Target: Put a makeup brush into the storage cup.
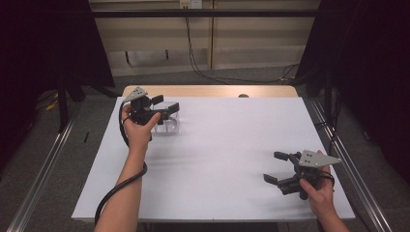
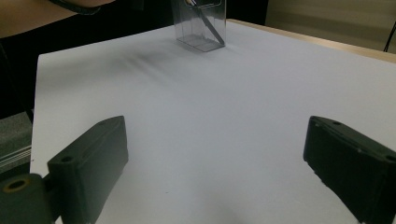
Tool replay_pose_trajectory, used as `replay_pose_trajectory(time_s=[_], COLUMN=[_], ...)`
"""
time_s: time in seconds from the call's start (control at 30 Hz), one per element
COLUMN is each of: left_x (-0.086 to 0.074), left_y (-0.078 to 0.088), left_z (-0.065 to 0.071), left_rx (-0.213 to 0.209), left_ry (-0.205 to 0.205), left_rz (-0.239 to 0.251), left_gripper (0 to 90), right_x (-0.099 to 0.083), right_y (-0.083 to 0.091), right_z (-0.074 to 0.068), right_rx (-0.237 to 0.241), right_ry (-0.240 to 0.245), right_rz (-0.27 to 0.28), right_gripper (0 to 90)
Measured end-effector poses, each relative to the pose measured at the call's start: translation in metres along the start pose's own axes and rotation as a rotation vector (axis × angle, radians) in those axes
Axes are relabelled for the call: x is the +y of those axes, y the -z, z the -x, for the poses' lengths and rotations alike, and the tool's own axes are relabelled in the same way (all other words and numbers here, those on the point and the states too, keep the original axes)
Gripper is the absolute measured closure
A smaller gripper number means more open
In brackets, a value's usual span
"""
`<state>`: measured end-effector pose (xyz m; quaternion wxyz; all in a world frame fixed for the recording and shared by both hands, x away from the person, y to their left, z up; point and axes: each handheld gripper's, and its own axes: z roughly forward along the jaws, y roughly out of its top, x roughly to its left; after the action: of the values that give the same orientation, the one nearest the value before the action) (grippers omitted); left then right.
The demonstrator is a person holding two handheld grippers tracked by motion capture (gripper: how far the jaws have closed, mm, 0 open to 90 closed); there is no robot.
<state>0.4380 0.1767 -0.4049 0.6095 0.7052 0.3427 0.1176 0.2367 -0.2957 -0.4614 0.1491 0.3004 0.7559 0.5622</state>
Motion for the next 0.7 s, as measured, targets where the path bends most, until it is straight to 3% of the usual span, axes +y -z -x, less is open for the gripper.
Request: replay_pose_trajectory(time_s=[0.27, 0.7], left_x=[0.0, -0.005], left_y=[0.009, 0.02], left_z=[0.004, 0.01], left_rx=[-0.029, -0.062], left_ry=[-0.019, -0.027], left_rz=[0.029, 0.034], left_gripper=[5.7, 4.5], right_x=[-0.001, 0.0], right_y=[0.001, 0.001], right_z=[-0.001, -0.001], right_rx=[-0.006, -0.007], right_ry=[-0.002, 0.0], right_rz=[0.0, -0.001], right_gripper=[6.1, 6.1])
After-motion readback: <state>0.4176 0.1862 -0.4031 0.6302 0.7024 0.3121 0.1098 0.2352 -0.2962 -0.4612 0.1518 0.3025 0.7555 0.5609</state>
